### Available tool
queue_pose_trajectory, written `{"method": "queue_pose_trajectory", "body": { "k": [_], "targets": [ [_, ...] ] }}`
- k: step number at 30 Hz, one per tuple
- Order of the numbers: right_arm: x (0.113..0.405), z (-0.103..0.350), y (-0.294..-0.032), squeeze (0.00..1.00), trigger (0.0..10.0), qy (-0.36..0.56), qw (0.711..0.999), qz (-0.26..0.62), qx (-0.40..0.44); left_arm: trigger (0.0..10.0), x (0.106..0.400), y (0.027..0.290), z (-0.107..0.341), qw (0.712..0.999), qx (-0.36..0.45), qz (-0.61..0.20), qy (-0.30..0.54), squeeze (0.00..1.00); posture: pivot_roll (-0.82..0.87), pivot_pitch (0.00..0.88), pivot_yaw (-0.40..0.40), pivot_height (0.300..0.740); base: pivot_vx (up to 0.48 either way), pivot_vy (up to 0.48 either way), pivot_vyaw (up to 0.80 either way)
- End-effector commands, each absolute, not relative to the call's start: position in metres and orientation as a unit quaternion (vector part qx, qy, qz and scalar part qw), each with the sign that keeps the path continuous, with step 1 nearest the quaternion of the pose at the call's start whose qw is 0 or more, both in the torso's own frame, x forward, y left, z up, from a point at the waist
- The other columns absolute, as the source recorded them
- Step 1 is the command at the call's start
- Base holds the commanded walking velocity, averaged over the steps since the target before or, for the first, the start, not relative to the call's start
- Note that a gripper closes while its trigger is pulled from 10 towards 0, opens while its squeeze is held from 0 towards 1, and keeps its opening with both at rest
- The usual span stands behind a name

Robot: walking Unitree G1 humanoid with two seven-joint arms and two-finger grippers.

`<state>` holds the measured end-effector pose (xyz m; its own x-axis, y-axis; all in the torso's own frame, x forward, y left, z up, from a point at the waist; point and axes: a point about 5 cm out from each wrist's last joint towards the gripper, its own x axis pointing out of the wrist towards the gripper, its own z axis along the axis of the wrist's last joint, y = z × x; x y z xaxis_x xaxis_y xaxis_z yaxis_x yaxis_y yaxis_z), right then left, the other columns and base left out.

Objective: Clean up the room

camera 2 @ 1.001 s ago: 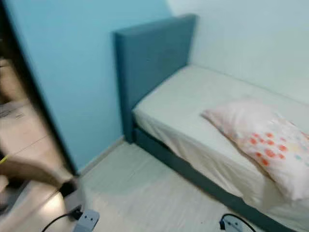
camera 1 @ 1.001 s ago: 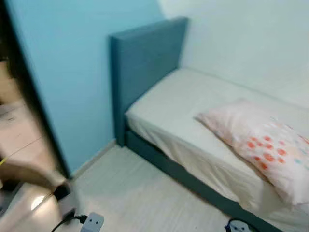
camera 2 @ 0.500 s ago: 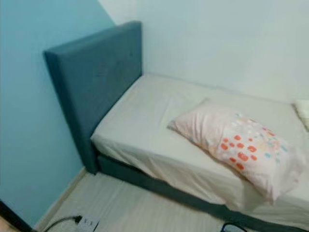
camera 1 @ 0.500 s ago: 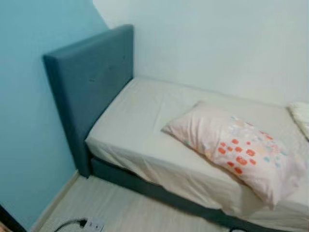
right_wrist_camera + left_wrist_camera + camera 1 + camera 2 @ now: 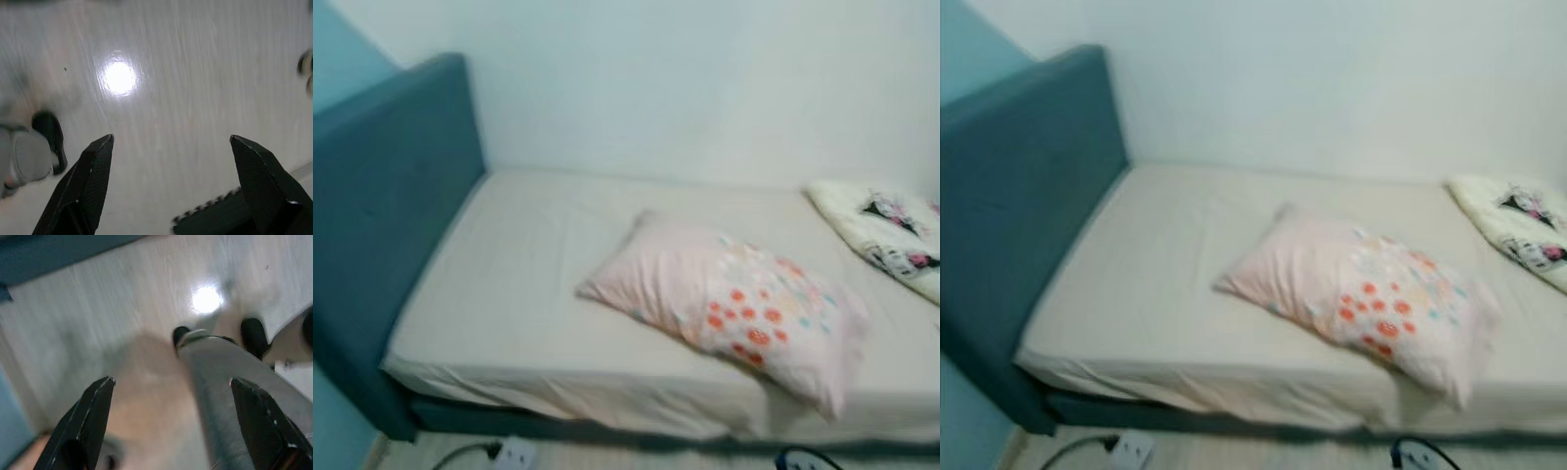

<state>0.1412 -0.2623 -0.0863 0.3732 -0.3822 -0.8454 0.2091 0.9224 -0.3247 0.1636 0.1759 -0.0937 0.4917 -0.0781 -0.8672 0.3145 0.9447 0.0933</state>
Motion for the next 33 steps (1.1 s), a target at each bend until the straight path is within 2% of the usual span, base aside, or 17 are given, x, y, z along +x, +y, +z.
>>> {"method": "queue_pose_trajectory", "body": {
  "k": [1,10,13,17,19,26,30,33],
  "targets": [
    [0.140,-0.084,-0.270,0.00,10.0,0.528,0.823,-0.193,-0.080,10.0,0.169,0.172,-0.092,0.859,0.122,-0.119,0.484,0.00,0.00,0.000,-0.031,0.740,0.405,0.000,-0.77],
    [0.157,-0.079,-0.267,0.00,10.0,0.503,0.842,-0.180,-0.079,10.0,0.167,0.175,-0.093,0.857,0.125,-0.117,0.486,0.00,0.00,0.000,-0.032,0.740,0.403,0.000,-0.77],
    [0.186,-0.068,-0.258,0.00,10.0,0.458,0.874,-0.145,-0.065,10.0,0.164,0.179,-0.093,0.856,0.125,-0.102,0.491,0.00,0.00,0.000,-0.031,0.740,0.203,0.000,0.00],
    [0.206,-0.059,-0.251,0.00,10.0,0.426,0.895,-0.125,-0.038,10.0,0.163,0.181,-0.094,0.854,0.127,-0.098,0.495,0.00,-0.01,0.000,-0.029,0.740,0.000,0.000,0.00],
    [0.229,-0.047,-0.241,0.00,10.0,0.389,0.917,-0.086,-0.025,10.0,0.162,0.180,-0.095,0.852,0.126,-0.096,0.499,0.00,-0.01,0.000,-0.028,0.740,0.000,0.000,0.00],
    [0.263,-0.024,-0.226,0.00,10.0,0.326,0.945,-0.015,-0.004,10.0,0.161,0.182,-0.095,0.850,0.126,-0.094,0.503,0.00,-0.01,0.000,-0.029,0.740,0.000,0.000,0.55],
    [0.271,-0.018,-0.220,0.00,10.0,0.308,0.951,0.009,0.009,10.0,0.161,0.182,-0.095,0.848,0.126,-0.097,0.506,0.00,-0.01,0.000,-0.030,0.740,0.000,0.000,0.69],
    [0.272,-0.016,-0.221,0.00,10.0,0.303,0.953,0.005,0.008,10.0,0.161,0.182,-0.095,0.846,0.127,-0.101,0.507,0.00,-0.02,0.000,-0.027,0.740,0.000,0.000,0.00]
  ]
}}
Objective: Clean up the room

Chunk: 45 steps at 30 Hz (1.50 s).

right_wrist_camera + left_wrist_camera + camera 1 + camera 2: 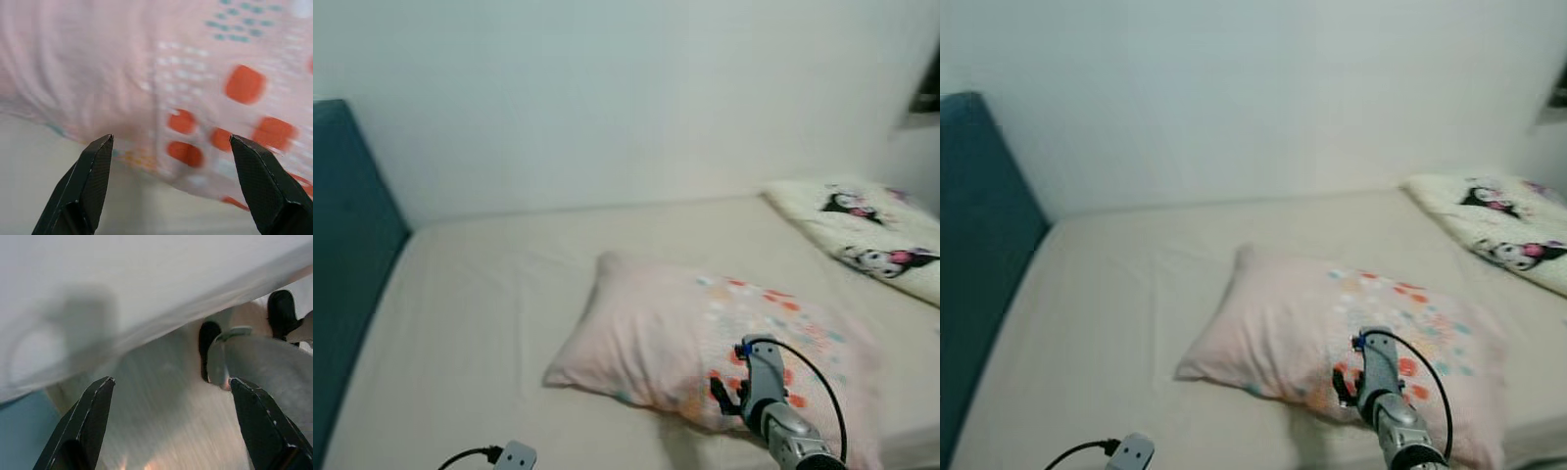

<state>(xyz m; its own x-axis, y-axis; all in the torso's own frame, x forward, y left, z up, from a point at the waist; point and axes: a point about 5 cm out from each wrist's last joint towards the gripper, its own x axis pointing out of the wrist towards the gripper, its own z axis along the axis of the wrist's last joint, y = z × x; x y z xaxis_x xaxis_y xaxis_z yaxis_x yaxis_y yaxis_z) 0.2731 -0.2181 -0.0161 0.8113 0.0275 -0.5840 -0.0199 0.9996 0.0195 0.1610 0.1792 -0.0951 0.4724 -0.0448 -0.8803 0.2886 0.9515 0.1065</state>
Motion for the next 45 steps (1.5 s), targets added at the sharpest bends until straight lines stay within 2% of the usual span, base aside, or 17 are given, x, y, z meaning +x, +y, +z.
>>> {"method": "queue_pose_trajectory", "body": {
  "k": [1,8,14,15,17,18,22,31,37,45],
  "targets": [
    [0.273,-0.015,-0.224,0.00,10.0,0.303,0.953,-0.006,0.007,10.0,0.161,0.182,-0.095,0.846,0.126,-0.104,0.508,0.00,-0.02,0.000,-0.026,0.740,0.000,-0.289,0.00],
    [0.273,-0.013,-0.232,0.00,10.0,0.301,0.953,-0.038,0.013,10.0,0.161,0.179,-0.095,0.844,0.127,-0.114,0.509,0.00,-0.02,0.000,-0.023,0.740,0.000,-0.448,0.00],
    [0.274,-0.012,-0.234,0.00,10.0,0.299,0.952,-0.058,0.033,10.0,0.159,0.166,-0.097,0.844,0.126,-0.120,0.507,0.00,-0.02,0.000,-0.023,0.740,0.000,-0.472,0.00],
    [0.276,-0.013,-0.230,0.00,10.0,0.298,0.948,-0.065,0.097,10.0,0.160,0.162,-0.097,0.846,0.122,-0.120,0.505,0.00,-0.02,0.000,-0.023,0.740,0.000,0.000,0.00],
    [0.276,-0.013,-0.226,0.00,10.0,0.298,0.944,-0.060,0.129,10.0,0.160,0.160,-0.097,0.846,0.121,-0.121,0.505,0.00,-0.02,0.000,-0.022,0.740,0.000,0.000,0.00],
    [0.278,-0.015,-0.213,0.00,10.0,0.307,0.935,-0.027,0.175,10.0,0.159,0.155,-0.098,0.846,0.121,-0.123,0.504,0.00,-0.02,0.000,-0.020,0.740,0.000,0.000,0.00],
    [0.279,-0.018,-0.192,0.00,10.0,0.323,0.923,0.031,0.208,10.0,0.159,0.147,-0.098,0.844,0.127,-0.129,0.505,0.00,-0.02,0.000,-0.020,0.740,0.000,0.000,0.00],
    [0.279,-0.020,-0.179,0.00,10.0,0.338,0.919,0.052,0.197,10.0,0.165,0.139,-0.096,0.846,0.130,-0.129,0.500,0.00,-0.02,0.000,-0.021,0.740,0.000,0.000,0.00],
    [0.275,-0.023,-0.176,0.00,10.0,0.350,0.916,0.063,0.185,10.0,0.174,0.143,-0.092,0.848,0.139,-0.131,0.494,0.00,-0.02,0.000,-0.020,0.740,0.000,0.000,0.00],
    [0.276,-0.022,-0.174,0.00,10.0,0.351,0.916,0.078,0.177,10.0,0.174,0.158,-0.092,0.846,0.144,-0.126,0.498,0.00,-0.02,0.000,-0.017,0.740,0.000,-0.413,0.00]
  ]
}}
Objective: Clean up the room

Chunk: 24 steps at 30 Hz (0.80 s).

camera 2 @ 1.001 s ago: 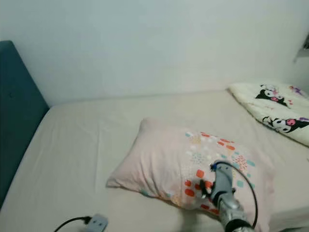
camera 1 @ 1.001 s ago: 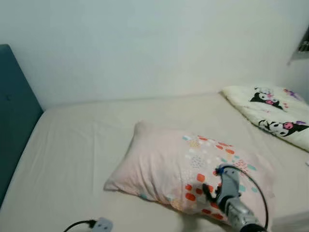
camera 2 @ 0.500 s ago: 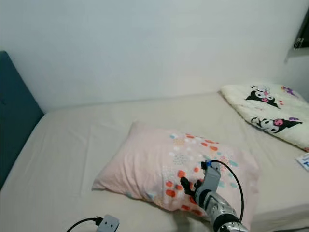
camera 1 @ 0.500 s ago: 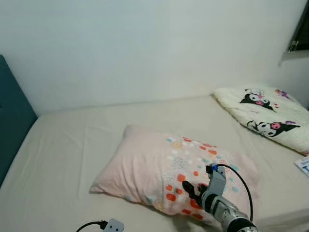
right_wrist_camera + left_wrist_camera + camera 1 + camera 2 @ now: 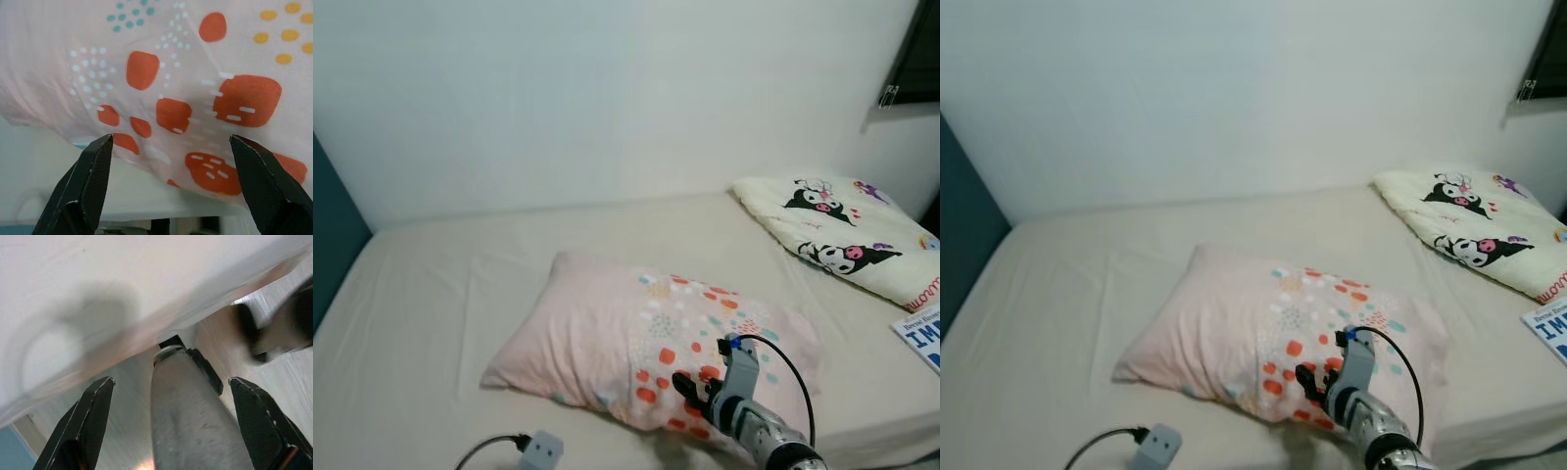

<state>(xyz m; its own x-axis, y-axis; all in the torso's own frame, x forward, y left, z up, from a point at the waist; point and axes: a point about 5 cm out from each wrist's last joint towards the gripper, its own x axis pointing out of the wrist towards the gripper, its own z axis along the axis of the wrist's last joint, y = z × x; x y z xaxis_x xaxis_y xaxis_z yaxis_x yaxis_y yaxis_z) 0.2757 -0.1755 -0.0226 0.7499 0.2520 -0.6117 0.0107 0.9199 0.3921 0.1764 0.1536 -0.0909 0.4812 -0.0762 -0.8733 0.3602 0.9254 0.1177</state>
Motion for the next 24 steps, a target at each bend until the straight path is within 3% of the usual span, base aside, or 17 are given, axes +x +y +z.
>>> {"method": "queue_pose_trajectory", "body": {
  "k": [1,5,16,19,20,21,24],
  "targets": [
    [0.276,-0.022,-0.174,0.00,10.0,0.351,0.916,0.078,0.177,10.0,0.174,0.158,-0.092,0.846,0.144,-0.126,0.498,0.00,-0.02,0.000,-0.017,0.740,0.000,0.000,0.00],
    [0.287,-0.011,-0.153,0.00,10.0,0.330,0.917,0.159,0.158,10.0,0.165,0.177,-0.094,0.843,0.153,-0.110,0.504,0.00,-0.02,0.000,-0.016,0.740,0.000,0.000,0.00],
    [0.299,0.002,-0.132,0.00,10.0,0.310,0.916,0.207,0.150,10.0,0.146,0.187,-0.100,0.836,0.153,-0.097,0.518,0.00,-0.02,0.000,-0.015,0.715,0.000,0.000,0.00],
    [0.295,-0.002,-0.127,0.00,10.0,0.325,0.914,0.218,0.107,10.0,0.147,0.180,-0.101,0.839,0.146,-0.092,0.516,0.00,-0.02,0.000,-0.019,0.705,0.000,0.000,0.00],
    [0.293,-0.006,-0.129,0.00,10.0,0.334,0.914,0.230,0.005,10.0,0.154,0.176,-0.098,0.845,0.142,-0.088,0.509,0.00,-0.02,0.000,-0.019,0.695,0.000,0.000,0.00],
    [0.293,-0.006,-0.129,0.00,10.0,0.334,0.914,0.230,0.005,10.0,0.154,0.176,-0.098,0.845,0.142,-0.088,0.509,0.00,-0.02,0.000,-0.019,0.695,0.000,0.000,0.00],
    [0.301,0.001,-0.136,0.00,10.0,0.313,0.914,0.230,-0.116,10.0,0.167,0.174,-0.094,0.853,0.136,-0.081,0.497,0.00,-0.02,0.000,-0.020,0.680,0.000,0.000,0.00]
  ]
}}
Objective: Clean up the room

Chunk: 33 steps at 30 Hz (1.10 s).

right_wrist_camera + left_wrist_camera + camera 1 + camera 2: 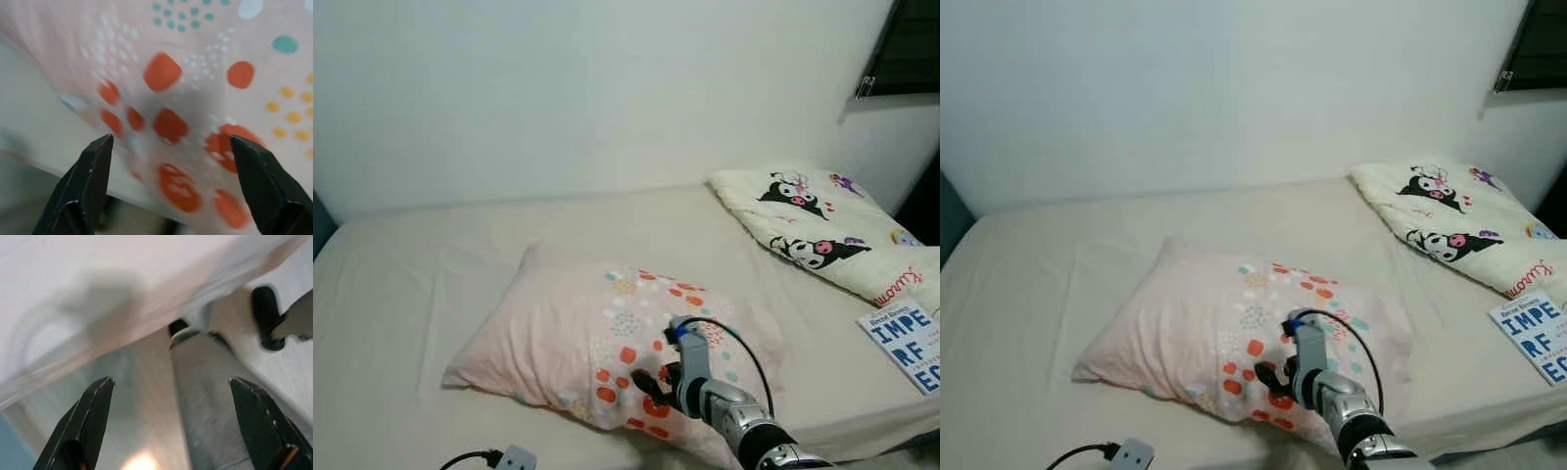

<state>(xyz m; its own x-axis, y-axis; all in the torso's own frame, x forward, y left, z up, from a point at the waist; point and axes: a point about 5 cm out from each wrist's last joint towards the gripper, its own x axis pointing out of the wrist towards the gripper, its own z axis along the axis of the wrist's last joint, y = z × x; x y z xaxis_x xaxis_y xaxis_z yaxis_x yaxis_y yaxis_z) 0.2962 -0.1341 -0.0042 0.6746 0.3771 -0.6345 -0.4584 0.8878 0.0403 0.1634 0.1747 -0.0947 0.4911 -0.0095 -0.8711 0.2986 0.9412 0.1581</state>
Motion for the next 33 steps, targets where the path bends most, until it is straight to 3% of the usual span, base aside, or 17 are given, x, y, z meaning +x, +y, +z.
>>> {"method": "queue_pose_trajectory", "body": {
  "k": [1,2,5,8,10,21,28,33],
  "targets": [
    [0.305,0.005,-0.138,0.00,10.0,0.304,0.913,0.228,-0.152,10.0,0.170,0.174,-0.092,0.857,0.131,-0.076,0.493,0.00,-0.02,0.000,-0.022,0.675,0.000,0.000,0.00],
    [0.305,0.005,-0.138,0.00,10.0,0.304,0.913,0.228,-0.152,10.0,0.170,0.174,-0.092,0.857,0.131,-0.076,0.493,0.00,-0.02,0.000,-0.022,0.675,0.000,0.000,0.00],
    [0.316,0.017,-0.145,0.00,10.0,0.271,0.898,0.233,-0.255,10.0,0.185,0.182,-0.084,0.874,0.111,-0.054,0.471,0.00,-0.02,0.000,-0.028,0.660,0.000,0.000,0.00],
    [0.319,0.021,-0.145,0.00,10.0,0.258,0.896,0.237,-0.272,10.0,0.192,0.187,-0.080,0.881,0.106,-0.044,0.459,0.00,-0.02,0.000,-0.033,0.655,0.000,0.000,0.00],
    [0.323,0.028,-0.140,0.00,10.0,0.226,0.885,0.260,-0.312,10.0,0.212,0.197,-0.067,0.902,0.106,-0.013,0.418,0.00,-0.01,0.000,-0.043,0.640,0.000,0.000,0.00],
    [0.312,0.020,-0.121,0.00,10.0,0.215,0.858,0.335,-0.323,10.0,0.260,0.208,-0.030,0.938,0.133,0.062,0.314,0.00,0.01,0.018,-0.053,0.605,0.000,0.000,0.00],
    [0.321,0.031,-0.118,0.00,10.0,0.172,0.836,0.338,-0.397,10.0,0.272,0.218,-0.014,0.952,0.137,0.087,0.259,0.00,0.03,0.083,-0.045,0.575,0.000,0.000,0.00],
    [0.338,0.054,-0.115,0.00,10.0,0.089,0.785,0.324,-0.521,10.0,0.277,0.227,-0.003,0.958,0.152,0.100,0.220,0.00,0.06,0.121,-0.054,0.555,0.000,0.000,0.00]
  ]
}}
